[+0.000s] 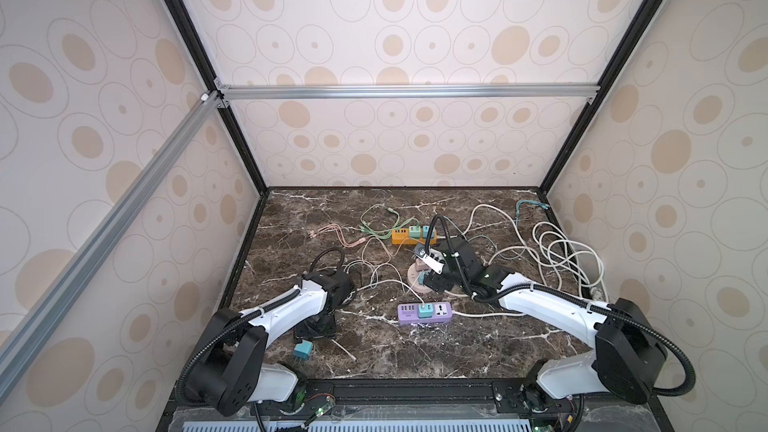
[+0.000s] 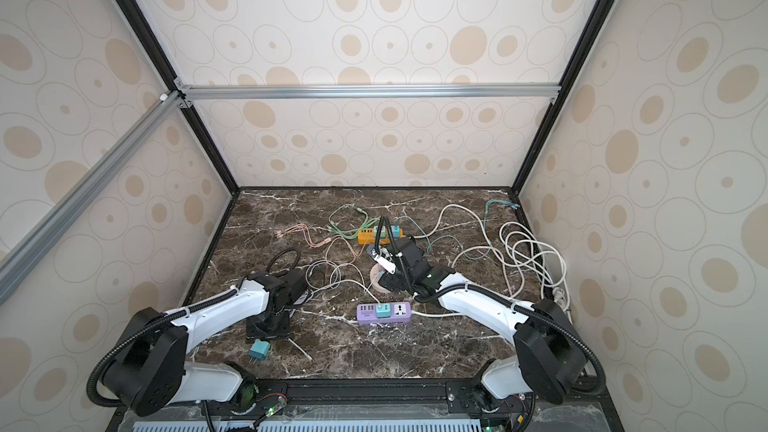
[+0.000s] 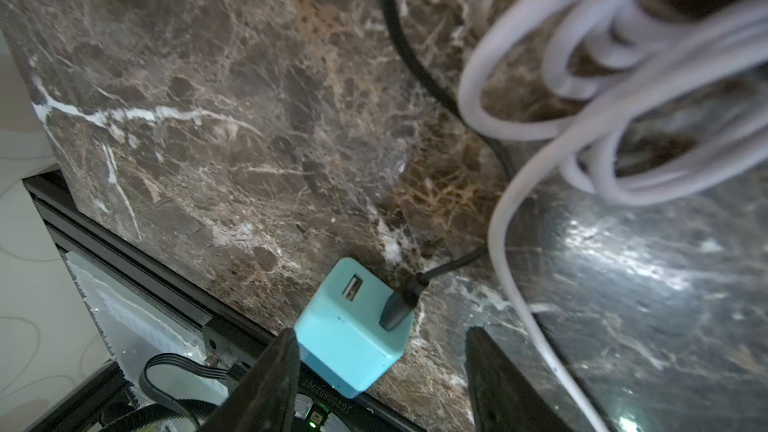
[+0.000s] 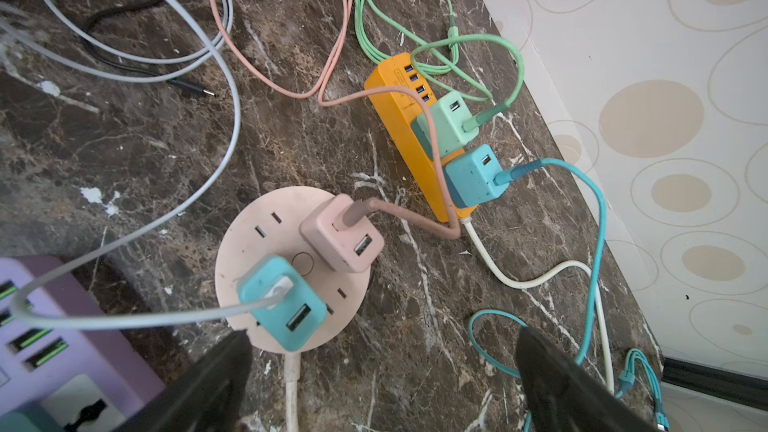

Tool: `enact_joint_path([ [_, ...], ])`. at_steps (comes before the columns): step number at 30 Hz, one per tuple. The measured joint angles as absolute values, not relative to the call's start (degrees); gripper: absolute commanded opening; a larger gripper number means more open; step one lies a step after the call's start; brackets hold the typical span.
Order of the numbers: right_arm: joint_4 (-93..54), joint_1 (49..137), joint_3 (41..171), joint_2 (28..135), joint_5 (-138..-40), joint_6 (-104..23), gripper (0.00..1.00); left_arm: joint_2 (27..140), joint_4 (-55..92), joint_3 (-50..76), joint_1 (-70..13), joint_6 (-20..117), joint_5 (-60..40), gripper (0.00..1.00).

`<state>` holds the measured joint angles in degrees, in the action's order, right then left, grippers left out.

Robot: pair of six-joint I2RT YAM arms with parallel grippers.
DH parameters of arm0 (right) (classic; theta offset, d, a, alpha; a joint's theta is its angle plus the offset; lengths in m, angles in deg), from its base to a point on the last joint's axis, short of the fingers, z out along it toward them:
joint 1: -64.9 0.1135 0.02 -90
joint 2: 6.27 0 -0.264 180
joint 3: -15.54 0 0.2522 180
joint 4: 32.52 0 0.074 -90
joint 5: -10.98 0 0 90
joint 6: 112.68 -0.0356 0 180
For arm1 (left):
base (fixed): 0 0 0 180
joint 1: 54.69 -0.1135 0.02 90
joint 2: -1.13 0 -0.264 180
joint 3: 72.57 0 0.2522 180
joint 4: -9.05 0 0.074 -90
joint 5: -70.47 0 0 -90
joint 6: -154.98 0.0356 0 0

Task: Insert the plug
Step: 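Lower the left gripper onto the loose teal charger with black cable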

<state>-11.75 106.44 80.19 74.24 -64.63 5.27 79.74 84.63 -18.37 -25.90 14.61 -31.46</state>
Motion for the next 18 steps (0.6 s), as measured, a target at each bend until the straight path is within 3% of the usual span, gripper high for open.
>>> enact_joint_path([
  [3,-12.2,106.4,80.2,74.2,-64.1,5.7,0.99,79.8,84.6,-18.4,-25.7,13.2,-31.5,0.62],
  [6,-12.8,106.4,80.2,74.3,-63.9,6.1,1.00,78.8,83.7,-18.8,-25.7,12.0,-31.0,0.49],
  [14,-13.6,106.4,80.2,76.0,-63.8,7.0,1.00,80.3,80.0,-20.0,-25.4,11.1,-31.3,0.45],
  [18,-13.6,106.4,80.2,76.0,-63.5,7.2,1.00,85.0,80.7,-18.8,-25.4,11.6,-35.1,0.36],
])
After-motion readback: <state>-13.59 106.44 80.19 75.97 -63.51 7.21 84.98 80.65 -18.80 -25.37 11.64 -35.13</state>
